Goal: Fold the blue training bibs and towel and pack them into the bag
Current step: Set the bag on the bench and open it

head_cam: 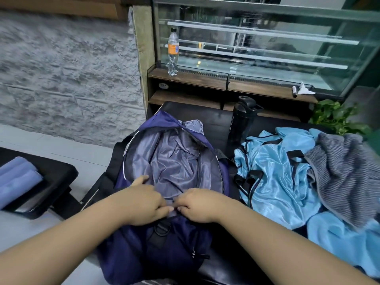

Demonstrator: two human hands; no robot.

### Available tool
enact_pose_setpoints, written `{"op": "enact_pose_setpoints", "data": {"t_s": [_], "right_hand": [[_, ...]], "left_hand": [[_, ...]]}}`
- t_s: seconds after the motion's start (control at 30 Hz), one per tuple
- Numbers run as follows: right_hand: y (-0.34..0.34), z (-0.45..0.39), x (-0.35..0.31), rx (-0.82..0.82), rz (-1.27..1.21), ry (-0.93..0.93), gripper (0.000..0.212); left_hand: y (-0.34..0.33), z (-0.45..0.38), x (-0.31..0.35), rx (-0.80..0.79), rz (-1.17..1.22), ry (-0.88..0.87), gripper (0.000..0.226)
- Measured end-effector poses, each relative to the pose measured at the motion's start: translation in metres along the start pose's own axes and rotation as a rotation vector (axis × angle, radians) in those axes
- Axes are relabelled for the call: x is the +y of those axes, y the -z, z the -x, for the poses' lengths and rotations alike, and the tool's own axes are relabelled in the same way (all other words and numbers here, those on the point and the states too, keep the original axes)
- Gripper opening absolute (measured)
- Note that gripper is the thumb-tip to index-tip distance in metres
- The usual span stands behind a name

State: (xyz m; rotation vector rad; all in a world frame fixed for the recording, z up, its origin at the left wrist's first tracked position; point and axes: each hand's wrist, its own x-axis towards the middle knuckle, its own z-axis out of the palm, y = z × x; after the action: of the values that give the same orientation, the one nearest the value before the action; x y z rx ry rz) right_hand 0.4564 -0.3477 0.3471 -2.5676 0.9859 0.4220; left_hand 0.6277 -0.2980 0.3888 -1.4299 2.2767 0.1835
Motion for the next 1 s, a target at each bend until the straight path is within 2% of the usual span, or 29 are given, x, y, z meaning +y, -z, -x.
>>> {"op": "enact_pose_setpoints", "data": {"t_s": [0.07, 0.13, 0.2, 0.27, 0.33, 0.37, 0.43, 0.53, 0.57, 0.63, 0.7, 0.77, 0.87, 1.0], "right_hand": [[-0.006, -0.013, -0.002, -0.055, 0.084, -0.027, 0.042], [-0.009, -0.020, -0.005, -0.102, 0.132, -0.096, 0.048], [-0.008, -0.021, -0.008, -0.110, 0.136, -0.163, 0.052], [-0.004, -0.016, -0.009, -0.096, 0.158, -0.214, 0.060], [0.004, -0.004, -0.010, -0.063, 0.163, -0.206, 0.071], [0.007, 0.002, -0.010, -0.052, 0.158, -0.169, 0.074], [0.012, 0.017, -0.010, -0.060, 0.159, -0.077, 0.075], [0.008, 0.030, -0.010, -0.084, 0.263, 0.001, 0.071], [0.006, 0.032, -0.010, -0.084, 0.299, 0.004, 0.070], [0.004, 0.032, -0.009, -0.087, 0.368, -0.030, 0.068], [0.007, 0.033, -0.005, -0.073, 0.431, -0.099, 0.061], [0.015, 0.035, 0.001, -0.022, 0.459, -0.205, 0.051], [0.024, 0.034, 0.011, 0.137, 0.509, -0.328, 0.032], [0.020, 0.028, 0.012, 0.252, 0.496, -0.350, 0.030]], "left_hand": [[-0.005, 0.010, -0.001, 0.014, -0.026, -0.003, 0.057], [-0.011, 0.021, -0.003, 0.015, -0.052, 0.026, 0.048], [-0.019, 0.028, -0.007, -0.001, -0.095, 0.091, 0.056], [-0.028, 0.033, -0.015, -0.013, -0.095, 0.165, 0.082], [-0.035, 0.032, -0.021, -0.032, -0.053, 0.209, 0.119], [-0.037, 0.032, -0.022, -0.048, -0.047, 0.214, 0.125], [-0.038, 0.031, -0.022, -0.032, -0.056, 0.164, 0.112], [-0.043, 0.024, -0.023, -0.023, -0.120, 0.084, 0.124], [-0.045, 0.022, -0.023, -0.032, -0.140, 0.102, 0.120], [-0.044, 0.019, -0.021, -0.071, -0.158, 0.226, 0.089], [-0.035, 0.017, -0.023, -0.123, -0.130, 0.356, 0.073], [-0.031, 0.016, -0.034, -0.121, -0.085, 0.433, 0.073], [-0.028, 0.011, -0.051, -0.080, -0.026, 0.508, 0.079], [-0.019, 0.003, -0.058, -0.041, 0.028, 0.517, 0.076]]}}
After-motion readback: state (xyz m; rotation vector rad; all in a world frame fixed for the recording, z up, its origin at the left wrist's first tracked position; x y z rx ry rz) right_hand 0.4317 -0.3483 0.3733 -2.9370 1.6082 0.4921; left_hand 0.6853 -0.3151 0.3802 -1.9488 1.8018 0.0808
